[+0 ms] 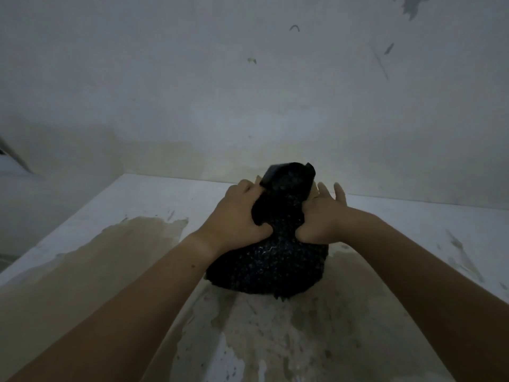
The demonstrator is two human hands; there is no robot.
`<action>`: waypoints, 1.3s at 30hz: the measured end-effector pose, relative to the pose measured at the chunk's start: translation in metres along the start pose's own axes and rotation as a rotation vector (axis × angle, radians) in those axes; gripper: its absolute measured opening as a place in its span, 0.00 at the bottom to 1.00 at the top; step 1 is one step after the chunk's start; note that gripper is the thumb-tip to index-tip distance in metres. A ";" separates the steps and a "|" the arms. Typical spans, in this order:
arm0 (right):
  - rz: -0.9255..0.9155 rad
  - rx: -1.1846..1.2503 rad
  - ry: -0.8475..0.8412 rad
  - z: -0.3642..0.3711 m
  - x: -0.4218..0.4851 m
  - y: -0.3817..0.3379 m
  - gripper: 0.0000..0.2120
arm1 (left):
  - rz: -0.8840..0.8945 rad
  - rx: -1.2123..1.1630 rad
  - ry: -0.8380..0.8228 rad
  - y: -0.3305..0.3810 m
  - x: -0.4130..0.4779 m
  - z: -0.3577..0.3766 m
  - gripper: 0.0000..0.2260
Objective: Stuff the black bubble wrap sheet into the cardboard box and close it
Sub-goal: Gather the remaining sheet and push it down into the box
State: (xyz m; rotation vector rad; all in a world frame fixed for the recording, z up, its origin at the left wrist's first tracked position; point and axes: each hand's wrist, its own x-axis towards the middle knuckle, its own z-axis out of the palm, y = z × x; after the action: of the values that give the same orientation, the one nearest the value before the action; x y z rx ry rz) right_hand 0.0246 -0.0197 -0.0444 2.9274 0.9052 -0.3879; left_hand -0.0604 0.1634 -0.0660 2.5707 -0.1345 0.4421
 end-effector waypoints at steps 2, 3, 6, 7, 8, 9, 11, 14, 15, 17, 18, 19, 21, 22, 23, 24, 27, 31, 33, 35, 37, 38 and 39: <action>-0.036 0.043 0.028 0.006 -0.004 0.004 0.40 | 0.001 0.153 -0.021 0.003 -0.002 0.002 0.17; -0.059 0.074 0.072 0.009 -0.007 0.008 0.37 | -0.017 0.211 -0.026 0.004 -0.003 0.002 0.16; -0.121 0.164 0.319 0.021 -0.016 0.014 0.32 | -0.089 0.318 -0.091 0.008 -0.001 0.003 0.17; -0.137 0.188 0.430 0.023 -0.019 0.015 0.31 | -0.122 0.322 -0.143 0.009 0.000 0.002 0.18; -0.154 0.213 0.525 0.024 -0.022 0.015 0.31 | -0.164 0.307 -0.201 0.010 0.001 0.002 0.19; -0.172 0.236 0.587 0.023 -0.024 0.015 0.31 | -0.210 0.273 -0.246 0.010 0.002 0.002 0.20; -0.212 0.261 0.591 0.021 -0.026 0.010 0.34 | -0.259 0.216 -0.269 0.009 0.003 0.004 0.20; -0.195 0.184 0.438 0.016 -0.021 -0.003 0.33 | -0.248 0.178 -0.260 0.006 0.001 0.008 0.20; -0.169 0.140 0.358 0.014 -0.019 -0.006 0.32 | -0.245 0.155 -0.261 0.005 -0.001 0.008 0.20; -0.114 0.072 0.199 0.008 -0.013 -0.009 0.31 | -0.236 0.130 -0.249 0.005 -0.005 0.009 0.20; -0.099 0.049 0.136 0.004 -0.011 -0.009 0.32 | -0.228 0.110 -0.221 0.005 -0.007 0.010 0.20; -0.089 0.025 0.085 0.001 -0.008 -0.009 0.33 | -0.216 0.063 -0.171 0.005 -0.008 0.012 0.19; -0.076 -0.008 0.003 -0.005 -0.004 -0.008 0.37 | -0.182 -0.072 -0.060 0.007 -0.012 0.011 0.23; -0.072 -0.008 -0.025 -0.007 -0.001 -0.007 0.38 | -0.153 -0.103 -0.024 0.007 -0.013 0.010 0.28; -0.066 0.000 -0.045 -0.009 0.001 -0.006 0.39 | -0.120 -0.082 -0.015 0.006 -0.012 0.007 0.33; -0.064 0.011 -0.059 -0.010 0.003 -0.005 0.39 | -0.095 -0.022 -0.030 0.006 -0.010 0.005 0.38; -0.079 0.053 -0.056 -0.010 0.005 -0.002 0.37 | -0.092 0.187 -0.110 0.011 -0.003 -0.001 0.38; -0.126 0.134 0.093 0.005 -0.002 0.006 0.33 | -0.111 0.257 -0.180 0.013 0.004 0.001 0.34; -0.137 0.163 0.197 0.012 -0.008 0.009 0.34 | -0.130 0.212 -0.180 0.012 0.001 0.006 0.27; -0.184 0.187 0.329 0.013 -0.013 0.007 0.35 | -0.154 0.159 -0.150 0.010 -0.002 0.010 0.21; -0.271 0.151 0.420 0.011 -0.014 0.003 0.39 | -0.189 0.177 -0.203 0.008 0.003 0.008 0.24; -0.308 0.116 0.416 0.009 -0.013 0.000 0.41 | -0.221 0.193 -0.265 0.008 0.007 0.004 0.26; -0.328 0.076 0.389 0.006 -0.011 -0.003 0.42 | -0.252 0.203 -0.333 0.008 0.011 0.000 0.27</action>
State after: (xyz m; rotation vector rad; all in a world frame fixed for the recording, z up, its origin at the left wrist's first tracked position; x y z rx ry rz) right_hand 0.0129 -0.0242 -0.0472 2.9750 1.4551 0.1520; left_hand -0.0513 0.1564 -0.0580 2.7938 0.1243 -0.0721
